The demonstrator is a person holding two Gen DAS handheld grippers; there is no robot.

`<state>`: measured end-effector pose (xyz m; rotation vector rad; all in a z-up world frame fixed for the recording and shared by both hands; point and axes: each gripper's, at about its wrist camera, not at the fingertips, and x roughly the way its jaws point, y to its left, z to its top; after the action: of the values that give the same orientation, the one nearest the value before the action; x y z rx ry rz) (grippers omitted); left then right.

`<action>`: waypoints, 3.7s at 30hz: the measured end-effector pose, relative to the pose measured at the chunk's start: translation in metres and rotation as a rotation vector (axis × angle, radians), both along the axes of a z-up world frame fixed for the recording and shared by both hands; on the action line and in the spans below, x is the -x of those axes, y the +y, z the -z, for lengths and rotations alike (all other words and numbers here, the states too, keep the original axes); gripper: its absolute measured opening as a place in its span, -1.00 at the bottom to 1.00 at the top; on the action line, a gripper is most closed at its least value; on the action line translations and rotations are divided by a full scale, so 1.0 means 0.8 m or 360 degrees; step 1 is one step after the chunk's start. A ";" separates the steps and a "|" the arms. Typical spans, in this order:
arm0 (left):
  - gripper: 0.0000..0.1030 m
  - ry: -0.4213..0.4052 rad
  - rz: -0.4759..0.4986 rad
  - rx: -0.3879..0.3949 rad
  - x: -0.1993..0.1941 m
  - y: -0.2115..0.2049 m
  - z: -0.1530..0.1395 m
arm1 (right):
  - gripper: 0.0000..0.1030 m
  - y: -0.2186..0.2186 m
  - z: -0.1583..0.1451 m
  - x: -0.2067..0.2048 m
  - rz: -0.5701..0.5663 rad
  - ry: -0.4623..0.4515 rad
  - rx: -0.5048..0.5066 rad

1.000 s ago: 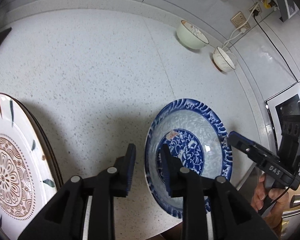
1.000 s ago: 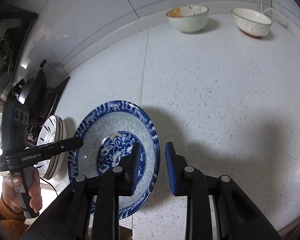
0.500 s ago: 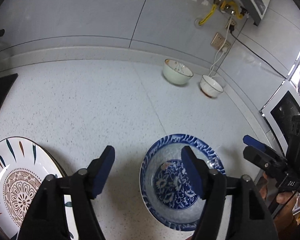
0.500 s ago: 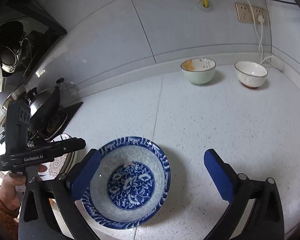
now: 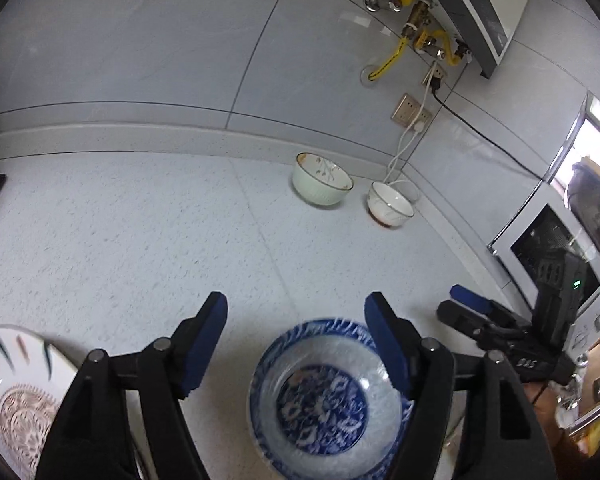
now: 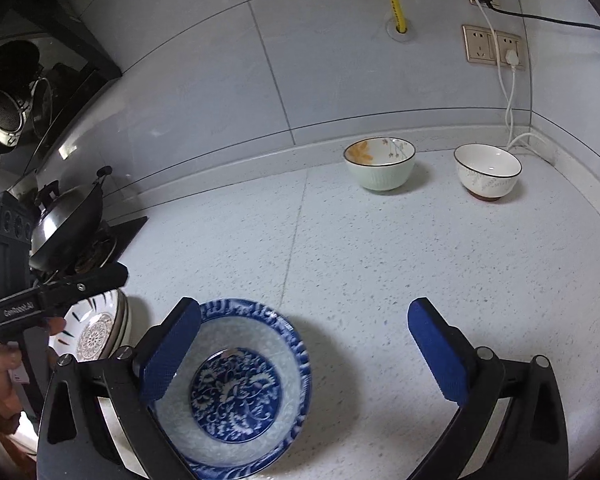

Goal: Organize plates and bowls
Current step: 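Move both grippers to the white bowl with the yellow flower, then close both grippers on the rim of the yellow-flower bowl, then carry the yellow-flower bowl and lower it into the blue-and-white bowl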

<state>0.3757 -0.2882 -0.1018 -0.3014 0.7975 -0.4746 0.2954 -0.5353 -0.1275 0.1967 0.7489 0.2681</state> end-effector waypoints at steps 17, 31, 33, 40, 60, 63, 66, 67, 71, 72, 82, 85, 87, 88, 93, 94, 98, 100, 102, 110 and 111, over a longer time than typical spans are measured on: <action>0.37 0.0591 -0.0004 0.0392 -0.286 -0.087 0.027 | 0.98 -0.163 -0.020 -0.217 0.0156 0.0221 -0.0279; 0.37 0.0818 -0.0046 0.0358 -0.404 -0.131 0.085 | 0.98 -0.105 0.013 -0.362 -0.0166 0.0505 -0.0585; 0.37 0.0821 -0.0046 0.0326 -0.411 -0.136 0.088 | 0.98 -0.100 0.020 -0.371 -0.0165 0.0534 -0.0560; 0.36 0.0896 -0.0051 0.0251 -0.436 -0.146 0.108 | 0.73 -0.101 0.044 -0.392 -0.0128 0.0610 -0.0502; -0.73 0.0926 0.0036 -0.0041 -0.469 -0.194 0.140 | -0.46 -0.090 0.096 -0.436 0.0047 0.0803 -0.0097; -0.73 0.0923 0.0024 -0.0023 -0.464 -0.184 0.142 | -0.57 -0.093 0.101 -0.436 0.0048 0.0826 -0.0102; -0.73 0.0916 0.0029 -0.0046 -0.449 -0.178 0.140 | -0.68 -0.094 0.102 -0.432 0.0038 0.0842 -0.0114; -0.73 0.0918 0.0024 -0.0050 -0.442 -0.177 0.139 | -0.71 -0.093 0.102 -0.430 0.0033 0.0842 -0.0105; -0.73 0.0932 0.0010 -0.0033 -0.411 -0.165 0.138 | -0.76 -0.085 0.098 -0.410 0.0026 0.0840 -0.0078; -0.73 0.0935 0.0010 -0.0028 -0.401 -0.162 0.137 | -0.76 -0.082 0.097 -0.402 0.0024 0.0837 -0.0064; -0.73 0.0884 0.0014 0.0020 -0.266 -0.113 0.080 | -0.76 -0.044 0.046 -0.296 -0.0006 0.0767 0.0012; -0.73 0.0869 0.0037 0.0039 -0.208 -0.087 0.054 | -0.76 -0.026 0.017 -0.246 -0.0033 0.0739 0.0011; -0.73 0.0850 0.0062 0.0022 -0.169 -0.070 0.038 | -0.76 -0.015 -0.005 -0.210 -0.0050 0.0718 0.0014; -0.73 0.0841 0.0072 0.0017 -0.151 -0.067 0.030 | -0.76 -0.011 -0.010 -0.187 -0.0058 0.0708 0.0021; -0.73 0.0837 0.0073 0.0016 -0.072 -0.031 0.014 | -0.75 0.018 -0.037 -0.107 -0.0114 0.0701 0.0007; -0.73 0.0842 0.0072 0.0000 -0.058 -0.030 0.017 | -0.74 0.024 -0.035 -0.094 -0.0117 0.0712 -0.0002; -0.73 0.0867 0.0057 -0.0052 -0.025 -0.026 0.040 | -0.74 0.036 -0.013 -0.061 -0.0145 0.0800 -0.0029; -0.73 0.0917 0.0044 -0.0069 -0.020 -0.033 0.061 | -0.75 0.040 0.004 -0.056 -0.0159 0.0854 -0.0015; -0.73 0.0945 0.0025 -0.0100 -0.017 -0.037 0.078 | -0.74 0.046 0.015 -0.048 -0.0168 0.0904 0.0008; -0.74 0.0988 -0.0002 -0.0193 -0.014 -0.042 0.109 | -0.74 0.056 0.033 -0.040 -0.0204 0.0981 0.0016; -0.74 0.0986 -0.0005 -0.0200 -0.015 -0.043 0.109 | -0.74 0.057 0.029 -0.033 -0.0202 0.0977 0.0022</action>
<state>0.3873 -0.3226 -0.1892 -0.3366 1.4238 -0.3248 0.3218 -0.4893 -0.1510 0.2210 1.3744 0.3271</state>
